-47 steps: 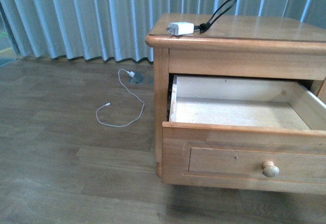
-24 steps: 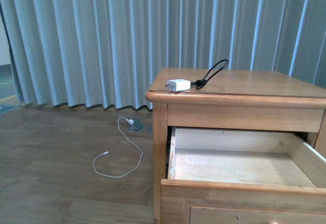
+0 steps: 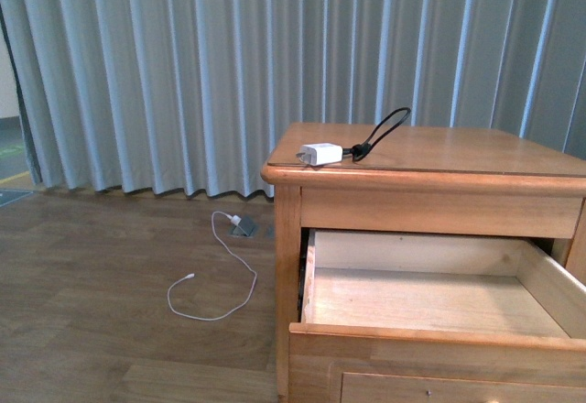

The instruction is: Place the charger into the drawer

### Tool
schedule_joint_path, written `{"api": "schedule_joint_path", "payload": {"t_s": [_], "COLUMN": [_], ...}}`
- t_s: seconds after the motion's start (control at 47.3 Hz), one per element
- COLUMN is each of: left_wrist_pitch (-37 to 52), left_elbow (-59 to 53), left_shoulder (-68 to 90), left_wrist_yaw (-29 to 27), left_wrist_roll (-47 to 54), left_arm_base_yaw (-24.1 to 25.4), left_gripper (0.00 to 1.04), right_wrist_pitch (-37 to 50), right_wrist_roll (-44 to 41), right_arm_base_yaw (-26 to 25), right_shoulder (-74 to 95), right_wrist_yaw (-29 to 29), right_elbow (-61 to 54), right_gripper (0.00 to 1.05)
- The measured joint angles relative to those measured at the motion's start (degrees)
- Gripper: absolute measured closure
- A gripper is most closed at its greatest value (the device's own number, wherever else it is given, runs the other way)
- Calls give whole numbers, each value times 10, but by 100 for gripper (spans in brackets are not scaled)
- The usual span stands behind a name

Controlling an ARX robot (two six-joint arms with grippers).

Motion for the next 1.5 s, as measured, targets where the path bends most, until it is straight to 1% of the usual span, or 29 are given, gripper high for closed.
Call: {"api": "schedule_joint_path", "payload": {"t_s": [0.106,0.254,0.275,0.317,0.338,0.359,0.38,0.401,0.423,0.465,0.486,0.634,0.718,0.845,1.246,1.415,1.5], "left_wrist_pitch": [0,0,8,56,85,125,161,193,221,277,301,375,401,423,395,367,357], "left_elbow": [0,0,0,0,0,3,8,15,26,54,71,165,222,319,696,843,894], "left_shoulder": [0,0,5,34,55,90,130,173,215,299,341,522,614,733,1070,1194,1238], "left_wrist_yaw": [0,-1,-26,-127,-178,-241,-284,-306,-311,-302,-285,-209,-173,-132,3,18,28], "left_wrist_roll": [0,0,-4,-20,-29,-37,-48,-55,-57,-59,-59,-42,-19,12,95,103,103], "left_arm_base_yaw": [0,0,-9,-41,-59,-81,-92,-97,-97,-97,-97,-105,-114,-129,-191,-193,-193], "left_gripper": [6,6,6,6,6,6,6,6,6,6,6,6,6,6,6,6,6], "right_wrist_pitch": [-16,-19,-19,-19,-19,-19,-19,-19,-19,-19,-19,-19,-19,-19,-19,-19,-19], "right_wrist_roll": [0,0,0,0,0,0,0,0,0,0,0,0,0,0,0,0,0], "right_arm_base_yaw": [2,2,2,2,2,3,3,3,3,3,3,3,3,3,3,3,3], "right_shoulder": [-26,-34,-34,-34,-34,-34,-34,-34,-34,-34,-34,-34,-34,-34,-34,-34,-34], "right_wrist_yaw": [4,5,4,4,4,5,5,4,4,5,5,5,5,4,4,5,5], "right_elbow": [-8,-12,-12,-12,-12,-12,-12,-12,-12,-12,-12,-12,-12,-12,-12,-12,-12], "right_gripper": [103,82,78,71,66,60,55,50,45,36,30,7,9,8,8,8,8]}}
